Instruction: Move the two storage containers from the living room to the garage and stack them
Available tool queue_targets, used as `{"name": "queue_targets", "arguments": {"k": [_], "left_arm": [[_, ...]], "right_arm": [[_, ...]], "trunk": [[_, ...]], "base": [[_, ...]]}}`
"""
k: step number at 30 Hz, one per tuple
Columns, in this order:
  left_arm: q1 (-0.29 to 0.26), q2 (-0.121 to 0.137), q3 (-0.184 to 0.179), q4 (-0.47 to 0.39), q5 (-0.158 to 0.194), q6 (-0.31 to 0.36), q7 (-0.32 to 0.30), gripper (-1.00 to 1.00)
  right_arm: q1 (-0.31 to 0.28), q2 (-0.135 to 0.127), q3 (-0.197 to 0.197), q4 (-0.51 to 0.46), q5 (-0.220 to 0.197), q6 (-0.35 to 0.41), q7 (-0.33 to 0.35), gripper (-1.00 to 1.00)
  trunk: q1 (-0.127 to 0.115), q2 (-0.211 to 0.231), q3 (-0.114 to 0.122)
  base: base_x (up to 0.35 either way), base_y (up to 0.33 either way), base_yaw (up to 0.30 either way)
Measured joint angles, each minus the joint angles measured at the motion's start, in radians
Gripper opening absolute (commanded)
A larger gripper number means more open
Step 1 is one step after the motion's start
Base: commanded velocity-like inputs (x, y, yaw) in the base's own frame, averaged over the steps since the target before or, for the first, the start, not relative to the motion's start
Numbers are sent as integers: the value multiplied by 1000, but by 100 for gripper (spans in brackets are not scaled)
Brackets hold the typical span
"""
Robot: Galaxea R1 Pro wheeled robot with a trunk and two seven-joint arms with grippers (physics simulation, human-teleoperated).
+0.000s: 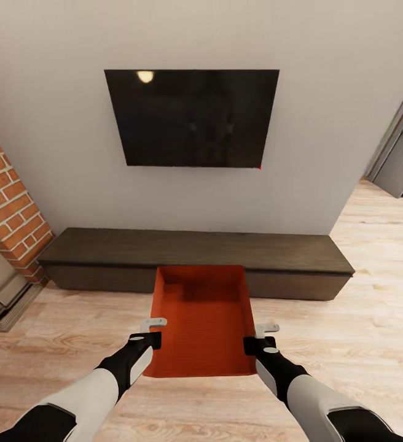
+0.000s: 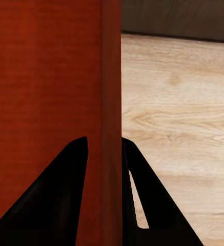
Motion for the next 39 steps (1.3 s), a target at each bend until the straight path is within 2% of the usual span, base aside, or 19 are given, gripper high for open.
{"name": "queue_targets", "arguments": {"k": [39], "left_arm": [[0, 0, 0, -1, 0, 3, 0, -100]], "right_arm": [[0, 0, 0, 0, 0, 2, 0, -100]], "trunk": [[0, 0, 57]], "base": [[0, 0, -105]]}}
